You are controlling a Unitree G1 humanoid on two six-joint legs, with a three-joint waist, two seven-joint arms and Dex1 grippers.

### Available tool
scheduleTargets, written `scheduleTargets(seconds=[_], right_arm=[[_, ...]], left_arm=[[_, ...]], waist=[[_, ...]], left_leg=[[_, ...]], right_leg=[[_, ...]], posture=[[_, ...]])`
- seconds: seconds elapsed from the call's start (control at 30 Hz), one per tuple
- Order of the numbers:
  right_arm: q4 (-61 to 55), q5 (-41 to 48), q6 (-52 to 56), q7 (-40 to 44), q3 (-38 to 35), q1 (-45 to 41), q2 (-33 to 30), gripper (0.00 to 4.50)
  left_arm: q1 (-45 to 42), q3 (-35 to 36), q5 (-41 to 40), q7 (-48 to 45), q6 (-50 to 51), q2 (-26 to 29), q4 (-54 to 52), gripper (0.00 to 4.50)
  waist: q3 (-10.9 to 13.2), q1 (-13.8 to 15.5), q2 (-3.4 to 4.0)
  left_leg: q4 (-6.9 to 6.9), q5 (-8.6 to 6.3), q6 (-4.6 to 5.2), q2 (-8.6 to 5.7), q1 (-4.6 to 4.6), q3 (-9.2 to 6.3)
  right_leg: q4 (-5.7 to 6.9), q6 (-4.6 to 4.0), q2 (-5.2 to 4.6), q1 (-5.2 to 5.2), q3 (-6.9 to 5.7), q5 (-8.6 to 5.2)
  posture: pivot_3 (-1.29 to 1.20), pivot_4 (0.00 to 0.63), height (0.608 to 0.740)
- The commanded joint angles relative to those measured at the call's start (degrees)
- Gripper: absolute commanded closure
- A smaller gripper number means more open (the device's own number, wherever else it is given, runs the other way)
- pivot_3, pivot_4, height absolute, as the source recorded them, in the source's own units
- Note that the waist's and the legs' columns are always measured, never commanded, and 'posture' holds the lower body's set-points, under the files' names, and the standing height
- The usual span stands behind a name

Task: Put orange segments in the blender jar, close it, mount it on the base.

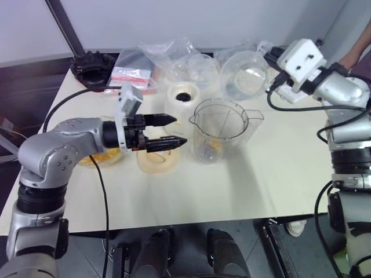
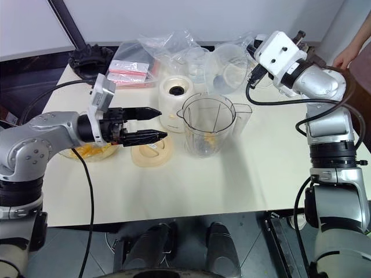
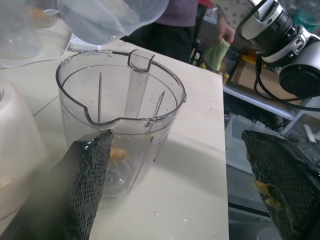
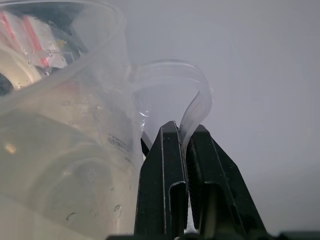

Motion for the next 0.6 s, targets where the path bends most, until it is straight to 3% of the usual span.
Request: scheduleTargets(seconds=[0.03, 0.6], right_arm=[[-2.23, -1.24, -3.43, -0.32, -0.57, -1.01, -1.50, 4.45], [0.69, -5.97, -8.81, -1.77, 1.02, -2.04, -1.91, 4.45]], left_arm=[[-0.85, 0.58, -0.02, -0.14, -1.06, 0.12, -0.64, 0.17], [-0.77, 0.76, -0.04, 0.13, -1.07, 0.07, -0.53, 0.17]], waist=[[0.00, -0.03, 0.00], [0.00, -0.05, 0.00]], left_leg=[[0.00, 0.00, 0.00, 0.00, 0.00, 0.00], [0.03, 0.02, -0.03, 0.00, 0.01, 0.00]], right_leg=[[0.00, 0.00, 0.00, 0.00, 0.00, 0.00], [0.06, 0.03, 0.00, 0.00, 0.00, 0.02]], posture=[[0.00, 0.150, 0.740], [0.00, 0.150, 0.740]])
